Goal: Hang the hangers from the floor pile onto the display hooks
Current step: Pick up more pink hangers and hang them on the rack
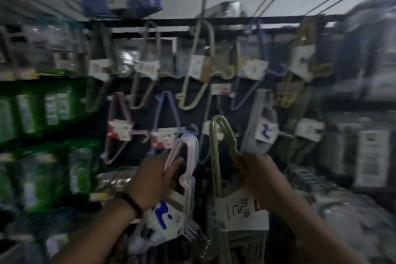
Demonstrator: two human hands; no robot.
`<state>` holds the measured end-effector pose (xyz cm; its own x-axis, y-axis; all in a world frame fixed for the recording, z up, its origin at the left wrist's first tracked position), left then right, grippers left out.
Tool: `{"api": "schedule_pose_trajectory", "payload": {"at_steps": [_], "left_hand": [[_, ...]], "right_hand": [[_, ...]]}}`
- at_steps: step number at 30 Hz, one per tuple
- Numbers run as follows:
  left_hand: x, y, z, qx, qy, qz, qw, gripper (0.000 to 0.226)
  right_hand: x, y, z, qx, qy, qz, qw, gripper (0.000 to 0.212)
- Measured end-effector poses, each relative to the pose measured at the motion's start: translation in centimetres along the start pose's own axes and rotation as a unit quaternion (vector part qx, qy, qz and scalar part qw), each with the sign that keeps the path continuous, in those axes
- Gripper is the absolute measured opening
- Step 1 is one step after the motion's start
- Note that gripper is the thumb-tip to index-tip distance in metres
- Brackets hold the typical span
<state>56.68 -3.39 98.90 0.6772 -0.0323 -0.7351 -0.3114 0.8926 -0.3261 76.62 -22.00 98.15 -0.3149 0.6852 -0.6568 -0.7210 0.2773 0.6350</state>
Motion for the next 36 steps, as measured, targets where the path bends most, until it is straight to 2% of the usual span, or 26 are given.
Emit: {"api": "schedule_pose_trajectory", "payload": {"at_steps": [3, 4, 6, 7, 12, 14, 19, 22, 27, 30, 32, 35, 36], "left_hand": [[4.1, -8.0, 4.3, 0.077, 0.056, -0.044, 0.995, 0.033], [5.5, -10.5, 5.5, 0.102, 0.069, -0.063, 0.99, 0.028], [8.6, -14.7, 8.0, 0.161, 0.068, -0.07, 0.982, 0.037], [10.5, -16.3, 9.2, 0.181, 0.071, -0.062, 0.979, 0.035], [20.0, -21.1, 15.6, 0.232, 0.089, -0.052, 0.967, 0.016], [21.6, -23.6, 17.3, 0.252, 0.104, -0.083, 0.958, 0.018], [22.8, -29.6, 20.4, 0.325, 0.145, -0.178, 0.917, 0.024], [24.3, -31.7, 22.3, 0.351, 0.146, -0.194, 0.904, 0.042], [28.0, -34.4, 25.3, 0.355, 0.144, -0.166, 0.909, 0.014], [29.8, -35.4, 26.8, 0.362, 0.12, -0.143, 0.913, 0.024], [30.9, -35.5, 27.8, 0.351, 0.107, -0.141, 0.92, 0.024], [32.2, -35.6, 28.9, 0.33, 0.086, -0.126, 0.932, 0.022], [32.6, -35.7, 29.1, 0.325, 0.079, -0.121, 0.935, 0.022]], "right_hand": [[-8.1, -5.9, -0.6, 0.018, -0.045, -0.062, 0.997, 0.027], [-10.5, -7.4, -1.0, 0.029, -0.054, -0.07, 0.996, 0.027], [-14.5, -10.2, -1.5, 0.059, -0.071, -0.097, 0.991, 0.021], [-16.0, -11.3, -1.8, 0.064, -0.074, -0.119, 0.988, 0.019], [-21.0, -18.2, -0.6, 0.11, -0.077, -0.174, 0.976, 0.009], [-22.4, -20.1, 0.8, 0.138, -0.086, -0.189, 0.968, 0.001], [-25.1, -24.0, 5.7, 0.177, -0.095, -0.21, 0.957, 0.01], [-26.6, -25.9, 9.3, 0.167, -0.105, -0.212, 0.957, 0.007], [-29.4, -29.1, 13.7, 0.156, -0.146, -0.191, 0.958, 0.009], [-30.0, -31.1, 15.4, 0.115, -0.161, -0.174, 0.965, 0.013], [-30.5, -32.1, 16.2, 0.072, -0.185, -0.164, 0.966, 0.014], [-31.1, -33.2, 16.6, 0.004, -0.236, -0.144, 0.961, 0.004], [-31.2, -33.9, 16.9, -0.018, -0.253, -0.135, 0.958, 0.007]]}}
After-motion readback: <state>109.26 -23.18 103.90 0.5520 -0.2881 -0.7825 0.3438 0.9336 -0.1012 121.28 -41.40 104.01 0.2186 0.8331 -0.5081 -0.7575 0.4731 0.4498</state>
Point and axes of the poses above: each hand's wrist, its own z-axis towards the middle knuckle, its own x-axis out of the palm, y = z × x, the point moved 5 cm from there along z, towards the middle knuckle, and after that the axes turned 15 degrees about z, right-handed, at the moved point
